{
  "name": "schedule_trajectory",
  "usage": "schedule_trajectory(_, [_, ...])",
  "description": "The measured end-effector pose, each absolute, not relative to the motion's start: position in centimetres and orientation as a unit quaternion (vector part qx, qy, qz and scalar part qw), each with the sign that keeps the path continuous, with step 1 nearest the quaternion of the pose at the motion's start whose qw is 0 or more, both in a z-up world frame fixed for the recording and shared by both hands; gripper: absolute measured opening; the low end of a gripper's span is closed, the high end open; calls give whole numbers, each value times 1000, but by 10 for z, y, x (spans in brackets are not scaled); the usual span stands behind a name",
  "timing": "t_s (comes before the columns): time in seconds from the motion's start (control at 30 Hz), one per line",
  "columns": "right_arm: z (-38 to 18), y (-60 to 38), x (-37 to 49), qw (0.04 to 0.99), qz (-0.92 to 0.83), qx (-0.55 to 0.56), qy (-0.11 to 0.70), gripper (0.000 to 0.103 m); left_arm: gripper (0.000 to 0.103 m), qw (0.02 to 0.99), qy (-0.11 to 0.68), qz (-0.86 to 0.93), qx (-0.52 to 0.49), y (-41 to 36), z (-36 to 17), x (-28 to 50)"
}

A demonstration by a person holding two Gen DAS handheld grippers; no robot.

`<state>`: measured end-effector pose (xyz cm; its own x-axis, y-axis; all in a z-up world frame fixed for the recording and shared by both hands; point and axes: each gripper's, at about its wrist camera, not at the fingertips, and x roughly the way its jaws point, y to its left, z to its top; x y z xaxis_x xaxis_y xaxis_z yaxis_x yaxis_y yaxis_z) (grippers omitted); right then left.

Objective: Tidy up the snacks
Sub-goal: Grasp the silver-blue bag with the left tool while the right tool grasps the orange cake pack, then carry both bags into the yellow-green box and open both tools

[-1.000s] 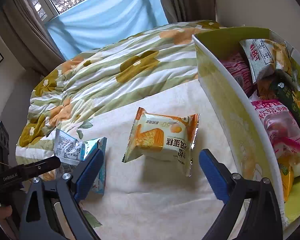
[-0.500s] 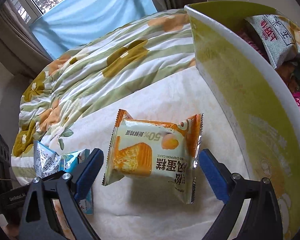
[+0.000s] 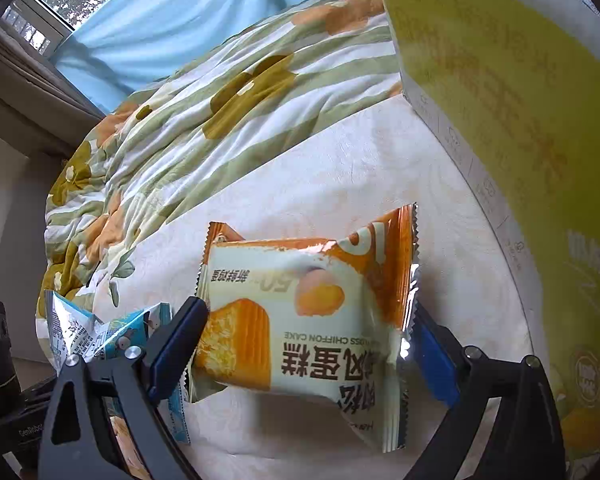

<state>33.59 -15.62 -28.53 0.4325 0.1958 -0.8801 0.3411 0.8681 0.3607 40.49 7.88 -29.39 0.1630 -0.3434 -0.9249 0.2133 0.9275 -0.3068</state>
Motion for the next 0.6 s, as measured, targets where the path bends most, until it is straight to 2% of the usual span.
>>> schedule_trajectory(0.13, [-284, -149, 341, 812, -37, 222, 538, 94, 71, 765, 617, -181, -48, 77, -291, 404])
schedule_trajectory(0.3, [-283, -146, 342, 814, -29, 218, 537, 79, 70, 769, 612, -179, -48, 77, -287, 402])
schedule_trajectory(0.6, [-270, -142, 338, 822, -25, 205, 531, 74, 70, 777, 603, -174, -54, 85, -273, 394])
